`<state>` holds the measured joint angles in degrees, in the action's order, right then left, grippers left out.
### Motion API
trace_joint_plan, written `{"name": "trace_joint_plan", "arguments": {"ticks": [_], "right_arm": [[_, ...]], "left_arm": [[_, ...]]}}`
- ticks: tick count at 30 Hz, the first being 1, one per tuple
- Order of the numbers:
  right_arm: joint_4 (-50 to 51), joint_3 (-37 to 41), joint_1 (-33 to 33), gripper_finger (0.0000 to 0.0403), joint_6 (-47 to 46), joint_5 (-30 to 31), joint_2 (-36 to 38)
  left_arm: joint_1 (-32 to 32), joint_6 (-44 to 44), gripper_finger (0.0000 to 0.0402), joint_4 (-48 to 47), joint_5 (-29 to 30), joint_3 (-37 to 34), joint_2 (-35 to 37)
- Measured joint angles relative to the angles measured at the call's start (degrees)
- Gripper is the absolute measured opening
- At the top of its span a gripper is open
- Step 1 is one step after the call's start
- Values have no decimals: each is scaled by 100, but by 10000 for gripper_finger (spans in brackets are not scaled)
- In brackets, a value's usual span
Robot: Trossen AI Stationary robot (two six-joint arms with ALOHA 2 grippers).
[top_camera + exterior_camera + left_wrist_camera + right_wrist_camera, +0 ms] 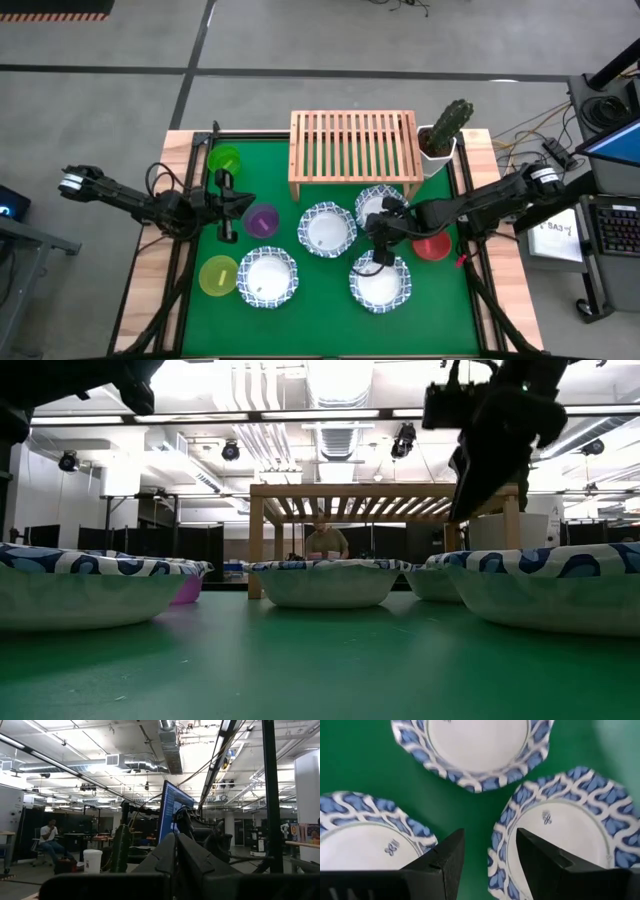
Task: Place and stack bowls onto a shelf
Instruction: Put the big white bowl on the shelf
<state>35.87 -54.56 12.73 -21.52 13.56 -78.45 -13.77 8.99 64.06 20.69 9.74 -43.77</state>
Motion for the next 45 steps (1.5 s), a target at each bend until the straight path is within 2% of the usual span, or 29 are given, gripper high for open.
{"name": "trace_joint_plan", "arguments": {"ticks": [20, 39, 45], "right_arm": [[17, 19, 0, 169, -413, 166, -1064], [27, 21, 0, 168, -502, 308, -1132], [23, 21, -14, 168, -515, 615, -1132]], "left_arm": [[1, 59, 1, -9, 0, 0, -17], [0, 59, 1, -33, -1, 0, -42], [2, 59, 1, -31, 0, 0, -42]]}}
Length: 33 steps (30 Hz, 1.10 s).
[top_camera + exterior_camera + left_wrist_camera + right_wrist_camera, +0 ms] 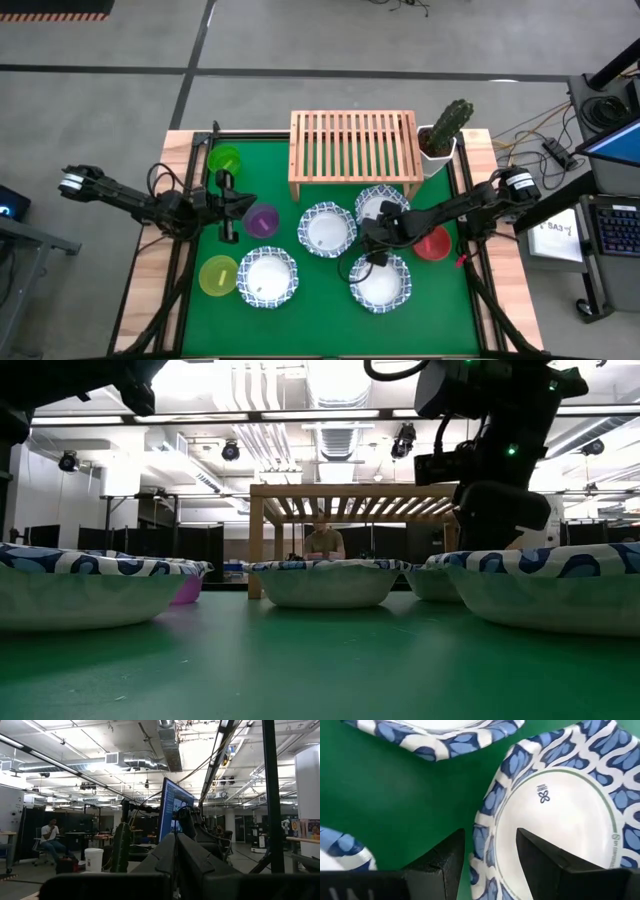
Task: Place and stack bowls onto a shelf
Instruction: Put the big white bowl on the shelf
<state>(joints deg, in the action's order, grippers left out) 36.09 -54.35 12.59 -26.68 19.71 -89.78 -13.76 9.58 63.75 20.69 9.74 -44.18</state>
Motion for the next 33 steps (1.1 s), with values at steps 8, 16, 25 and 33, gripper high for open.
{"name": "trace_joint_plan", "arguments": {"ticks": [8, 16, 25, 33], "right_arm": [[-70, 5, -51, 164, -50, 48, -1], [-107, 31, -51, 98, -43, 95, -116], [-45, -68, -47, 12, 47, -35, 21], [600, -492, -47, 9, 119, -235, 329]], "left_arm": [[-2, 0, 1, 4, 0, 0, 0], [0, 0, 1, 7, -2, 0, 0], [-2, 0, 1, -13, -2, 0, 0], [0, -108, 1, -13, -2, 0, 2]]}}
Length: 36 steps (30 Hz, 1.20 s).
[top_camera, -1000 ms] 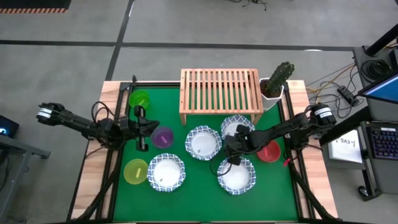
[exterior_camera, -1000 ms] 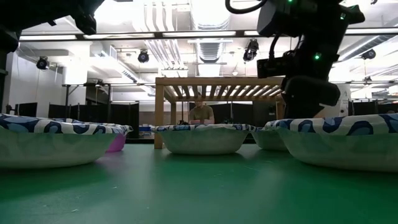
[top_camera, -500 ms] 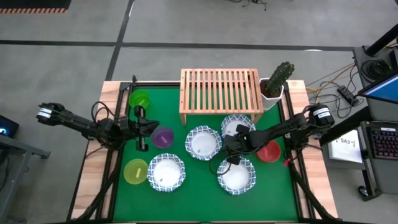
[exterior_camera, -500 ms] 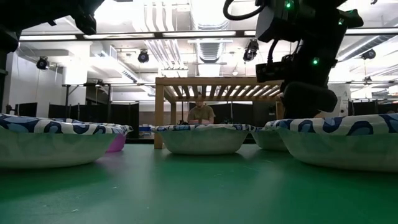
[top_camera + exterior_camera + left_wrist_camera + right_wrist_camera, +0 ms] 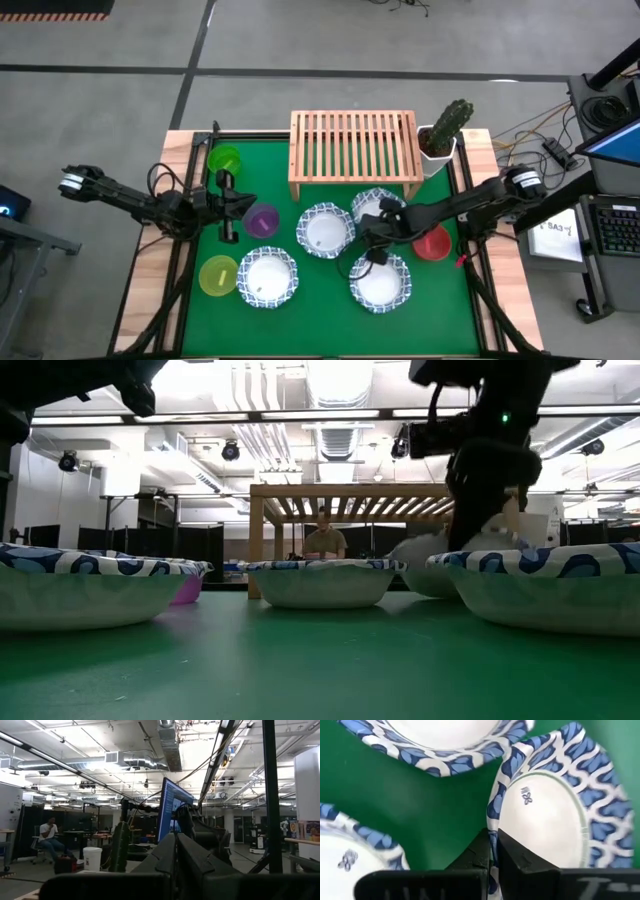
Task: Place and stack bowls onto a shelf
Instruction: Put the big white bowl on the shelf
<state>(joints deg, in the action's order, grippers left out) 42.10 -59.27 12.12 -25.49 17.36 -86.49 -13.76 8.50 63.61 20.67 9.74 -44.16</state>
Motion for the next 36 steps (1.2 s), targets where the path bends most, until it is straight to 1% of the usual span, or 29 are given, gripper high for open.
{"name": "trace_joint_plan", "arguments": {"ticks": [4, 8, 14, 18, 23, 25, 27, 33, 36], "right_arm": [[576, -380, -2, 9, -1, -308, 200], [891, -775, 0, 9, 64, -864, 407], [1435, -1425, 63, 9, 142, -1069, 733], [1430, -1826, 66, 9, 337, -1319, 937], [1049, -2062, 76, 9, 941, -1327, 1102], [826, -2114, 76, 9, 1391, -1150, 1120], [639, -2159, 76, 9, 1911, -835, 1138], [570, -2287, -71, 9, 3158, 755, 1134], [699, -2297, -305, 9, 3532, 1284, 1140]], "left_arm": [[-2, -68, 1, 0, -2, 0, 0], [-1, -106, 1, 0, -2, 0, -1], [-2, -108, 1, 9, -2, 0, 0], [-2, -130, 1, 26, -4, 0, 0], [-2, -150, 1, 26, -4, 0, 0], [0, -150, 1, 26, -4, 0, 0], [-2, -152, 1, 26, -4, 0, 0], [-1, -218, 1, 28, -4, 0, 0], [-1, -303, 1, 28, -6, 0, 0]]}}
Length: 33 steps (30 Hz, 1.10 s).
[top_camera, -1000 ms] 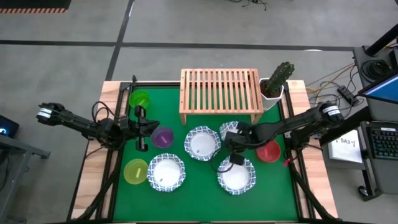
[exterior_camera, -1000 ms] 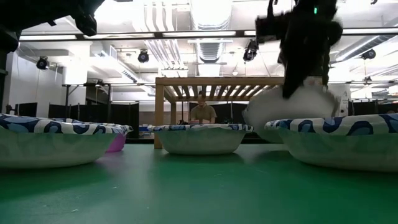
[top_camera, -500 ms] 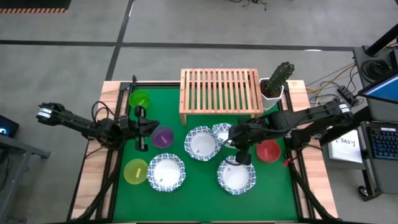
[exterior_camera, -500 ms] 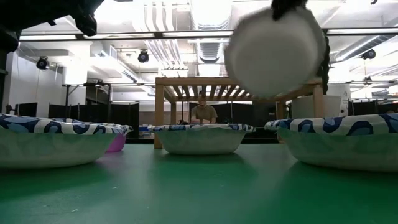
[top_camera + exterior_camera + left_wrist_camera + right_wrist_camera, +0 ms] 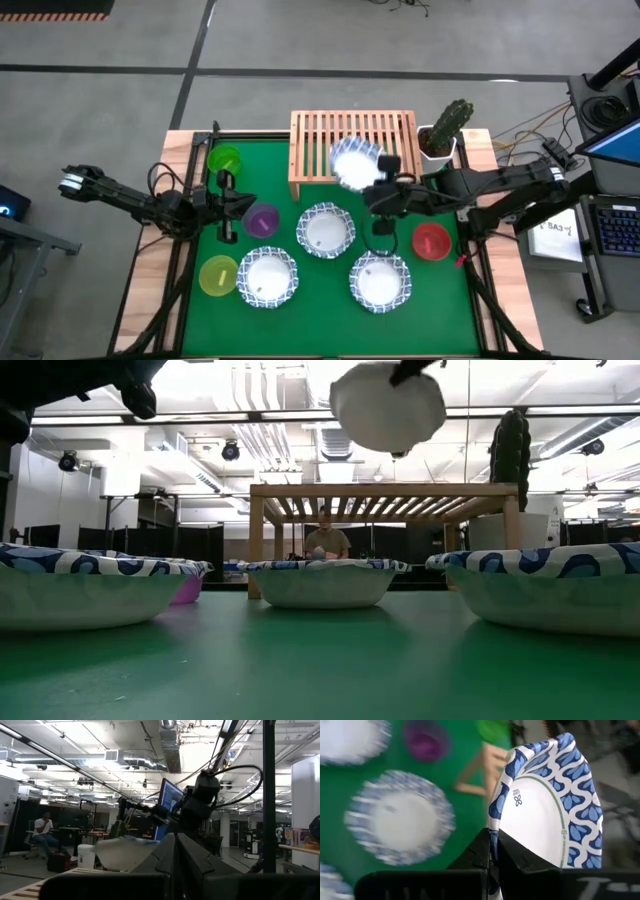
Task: Place and stack bowls onto a shelf
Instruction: Put the big white bowl on the shelf
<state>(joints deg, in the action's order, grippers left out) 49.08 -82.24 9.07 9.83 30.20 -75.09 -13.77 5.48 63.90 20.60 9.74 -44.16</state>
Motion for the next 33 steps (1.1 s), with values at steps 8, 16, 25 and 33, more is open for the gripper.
{"name": "trace_joint_plan", "arguments": {"ticks": [8, 16, 25, 33], "right_arm": [[786, 45, -1304, 9, 125, 149, -269], [769, 90, -1879, 9, 303, 81, -408], [738, 169, -2056, 38, -160, -18, -420], [585, 262, -2067, 118, -590, -153, -412]], "left_arm": [[-1, -2, 1, 0, 2, 0, 0], [-1, -50, 1, -2, 2, 0, 0], [0, -48, 1, -2, 2, 0, 0], [-1, -78, 1, -2, 2, 0, 0]]}}
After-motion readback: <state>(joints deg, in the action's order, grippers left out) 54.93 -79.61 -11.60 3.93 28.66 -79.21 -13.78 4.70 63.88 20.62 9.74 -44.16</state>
